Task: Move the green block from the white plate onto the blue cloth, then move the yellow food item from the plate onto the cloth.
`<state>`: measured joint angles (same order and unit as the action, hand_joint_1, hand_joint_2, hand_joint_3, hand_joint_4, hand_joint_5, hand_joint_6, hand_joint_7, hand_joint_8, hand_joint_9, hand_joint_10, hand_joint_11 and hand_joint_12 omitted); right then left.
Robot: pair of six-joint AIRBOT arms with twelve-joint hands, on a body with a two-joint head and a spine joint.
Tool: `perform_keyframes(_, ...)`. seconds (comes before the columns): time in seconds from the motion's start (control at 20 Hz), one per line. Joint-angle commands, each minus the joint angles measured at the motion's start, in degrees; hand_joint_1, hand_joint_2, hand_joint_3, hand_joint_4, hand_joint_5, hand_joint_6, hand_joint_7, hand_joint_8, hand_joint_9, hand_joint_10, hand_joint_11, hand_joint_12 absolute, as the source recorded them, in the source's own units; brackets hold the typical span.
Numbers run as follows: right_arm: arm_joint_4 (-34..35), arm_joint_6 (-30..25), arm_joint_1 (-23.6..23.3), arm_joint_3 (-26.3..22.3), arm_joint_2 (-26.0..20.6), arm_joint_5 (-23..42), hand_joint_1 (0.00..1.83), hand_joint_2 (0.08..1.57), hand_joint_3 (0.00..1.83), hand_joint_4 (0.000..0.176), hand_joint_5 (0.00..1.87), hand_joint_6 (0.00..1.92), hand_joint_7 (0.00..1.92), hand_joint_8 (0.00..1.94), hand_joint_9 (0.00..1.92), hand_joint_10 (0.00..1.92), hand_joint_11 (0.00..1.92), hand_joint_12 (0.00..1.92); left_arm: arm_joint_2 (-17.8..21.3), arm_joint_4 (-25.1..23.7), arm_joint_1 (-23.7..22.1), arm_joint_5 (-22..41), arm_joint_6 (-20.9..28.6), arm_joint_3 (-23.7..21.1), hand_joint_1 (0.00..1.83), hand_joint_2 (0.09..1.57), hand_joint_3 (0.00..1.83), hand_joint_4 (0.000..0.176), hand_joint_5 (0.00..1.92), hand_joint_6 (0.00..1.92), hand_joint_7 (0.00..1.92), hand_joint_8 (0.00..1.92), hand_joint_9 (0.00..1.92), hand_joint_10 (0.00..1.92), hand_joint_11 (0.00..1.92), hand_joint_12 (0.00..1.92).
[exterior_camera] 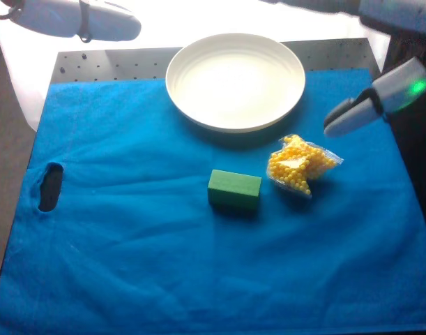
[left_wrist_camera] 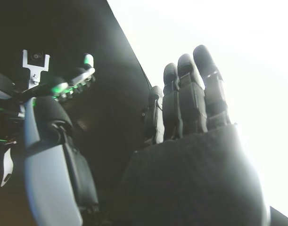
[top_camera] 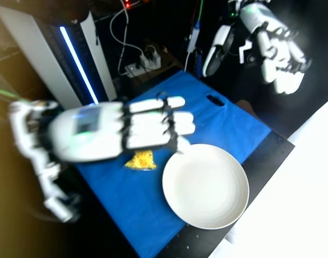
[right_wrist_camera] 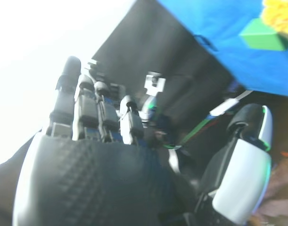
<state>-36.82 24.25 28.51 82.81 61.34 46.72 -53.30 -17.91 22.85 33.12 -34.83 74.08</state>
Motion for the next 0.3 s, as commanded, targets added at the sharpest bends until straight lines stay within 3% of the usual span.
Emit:
perform_keyframes(0.0, 5.5, 0.1, -0.7, 0.6, 0.1, 6.5, 0.51, 0.8, 0.01, 0.176, 0.0, 0.0, 0.0, 0.0, 0.01, 0.0, 0.0, 0.66, 0.6, 1.7, -0.2, 7.4, 0.2, -0.4, 0.56, 0.88, 0.0, 0.103, 0.07, 0.0, 0.32, 0.0, 0.28, 0.0, 0.0, 0.67)
perform_keyframes(0.15, 12.4, 0.1, -0.9, 1.0, -0.4, 8.2, 0.47, 0.82, 0.01, 0.176, 0.0, 0.0, 0.0, 0.0, 0.05, 0.02, 0.0, 0.61, 2.8, 1.7, 0.9, 10.4, 0.1, -2.6, 0.57, 0.85, 0.0, 0.101, 0.07, 0.0, 0.3, 0.0, 0.32, 0.01, 0.0, 0.67)
perform_keyframes(0.2, 14.7, 0.1, -0.9, 1.0, -0.8, 10.0, 0.51, 0.82, 0.01, 0.171, 0.0, 0.0, 0.0, 0.0, 0.02, 0.0, 0.0, 0.52, 3.2, 1.8, 1.0, 12.1, 0.1, -3.1, 0.49, 0.87, 0.0, 0.121, 0.05, 0.0, 0.29, 0.0, 0.33, 0.01, 0.02, 0.69)
perform_keyframes(0.25, 16.1, 0.1, -0.9, 0.9, -1.3, 11.3, 0.49, 0.8, 0.0, 0.163, 0.0, 0.0, 0.0, 0.0, 0.06, 0.01, 0.0, 0.64, 3.5, 2.0, 1.0, 13.7, 0.1, -3.7, 0.47, 0.85, 0.0, 0.124, 0.03, 0.0, 0.28, 0.0, 0.31, 0.0, 0.05, 0.75)
